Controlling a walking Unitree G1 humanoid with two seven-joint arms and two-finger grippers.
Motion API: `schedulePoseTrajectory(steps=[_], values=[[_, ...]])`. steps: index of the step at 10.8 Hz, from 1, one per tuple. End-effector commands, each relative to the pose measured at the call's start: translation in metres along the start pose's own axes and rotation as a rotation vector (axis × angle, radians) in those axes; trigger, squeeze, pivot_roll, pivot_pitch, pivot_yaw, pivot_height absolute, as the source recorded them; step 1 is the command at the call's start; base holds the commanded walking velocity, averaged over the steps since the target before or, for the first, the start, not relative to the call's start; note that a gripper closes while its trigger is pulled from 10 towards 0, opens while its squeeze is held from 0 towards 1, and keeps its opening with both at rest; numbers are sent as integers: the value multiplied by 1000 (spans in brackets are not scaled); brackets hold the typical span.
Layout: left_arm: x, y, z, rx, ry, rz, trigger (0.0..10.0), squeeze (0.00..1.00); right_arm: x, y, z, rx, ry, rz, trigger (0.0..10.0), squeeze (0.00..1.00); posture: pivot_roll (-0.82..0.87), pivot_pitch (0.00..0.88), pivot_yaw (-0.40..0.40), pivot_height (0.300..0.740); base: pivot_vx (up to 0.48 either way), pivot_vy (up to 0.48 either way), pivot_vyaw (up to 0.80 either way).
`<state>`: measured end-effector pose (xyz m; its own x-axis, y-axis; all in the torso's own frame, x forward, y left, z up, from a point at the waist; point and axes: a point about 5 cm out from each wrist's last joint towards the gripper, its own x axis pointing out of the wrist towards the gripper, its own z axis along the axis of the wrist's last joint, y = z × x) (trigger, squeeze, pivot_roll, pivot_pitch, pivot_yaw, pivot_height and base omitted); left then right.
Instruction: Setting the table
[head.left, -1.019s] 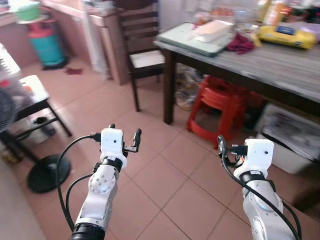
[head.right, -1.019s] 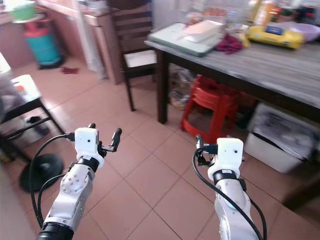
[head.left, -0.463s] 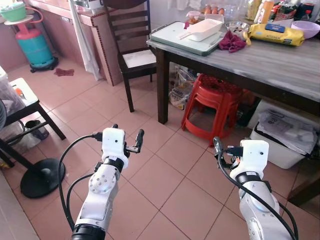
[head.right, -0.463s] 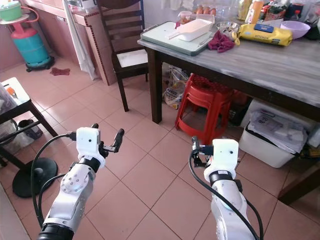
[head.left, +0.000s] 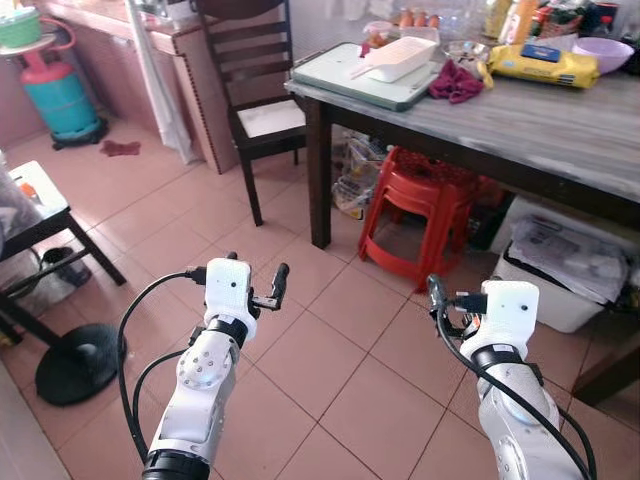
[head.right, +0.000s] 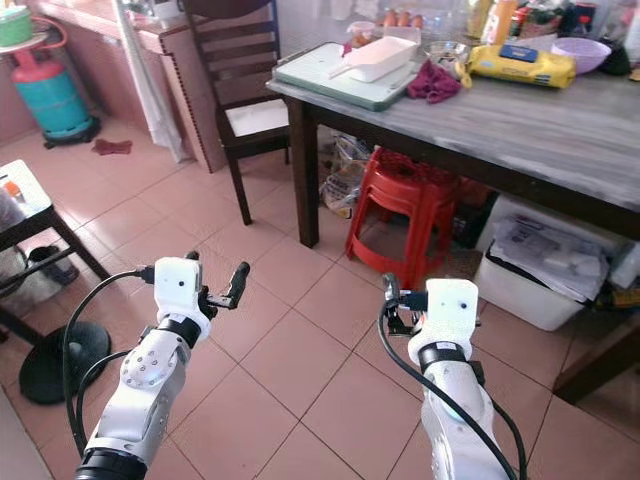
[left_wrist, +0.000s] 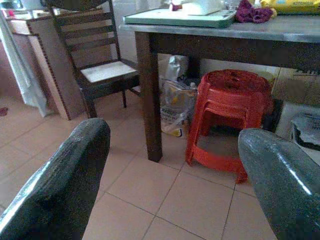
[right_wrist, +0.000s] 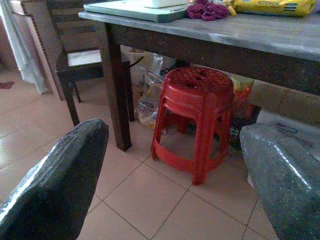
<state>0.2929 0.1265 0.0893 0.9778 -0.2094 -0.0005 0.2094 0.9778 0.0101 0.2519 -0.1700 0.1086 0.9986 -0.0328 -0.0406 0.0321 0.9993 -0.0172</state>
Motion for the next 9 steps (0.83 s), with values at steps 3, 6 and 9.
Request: schedulePoseTrajectory(steps=[3, 6, 9], values=[[1, 4, 4, 21, -2, -3, 10000, 0, -1, 0, 2, 12, -10, -11, 10000, 0, -81, 63, 90, 740, 0, -279, -167], [0, 4, 3, 22, 4, -4, 10000, 0, -1, 1, 2, 13, -7, -10, 10000, 0, -77, 66, 90, 740, 0, -301, 0], [-1, 2, 2, 19, 10, -9, 10000, 0, -1, 0, 1, 15, -2, -6, 10000, 0, -81, 67, 87, 740, 0, -303, -702]])
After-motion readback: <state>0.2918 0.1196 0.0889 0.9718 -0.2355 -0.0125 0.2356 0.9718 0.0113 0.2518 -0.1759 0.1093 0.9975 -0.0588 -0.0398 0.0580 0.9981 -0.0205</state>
